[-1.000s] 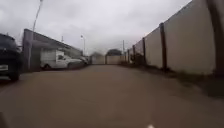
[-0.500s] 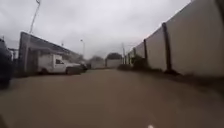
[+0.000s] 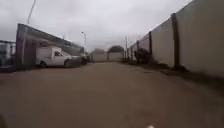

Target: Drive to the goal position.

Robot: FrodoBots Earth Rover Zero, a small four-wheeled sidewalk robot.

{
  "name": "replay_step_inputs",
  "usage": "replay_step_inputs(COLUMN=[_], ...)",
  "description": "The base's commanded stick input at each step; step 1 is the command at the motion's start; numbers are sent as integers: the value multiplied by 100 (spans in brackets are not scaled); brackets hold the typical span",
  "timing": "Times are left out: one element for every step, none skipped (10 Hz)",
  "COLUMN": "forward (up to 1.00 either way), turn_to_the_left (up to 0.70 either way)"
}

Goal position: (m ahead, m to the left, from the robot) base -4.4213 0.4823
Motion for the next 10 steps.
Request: replay_step_inputs(forward=[100, 100, 100, 100, 100, 100, 100, 100, 100, 100], turn_to_the_left=[0, 0, 0, 0, 0, 0, 0, 0, -27, -27])
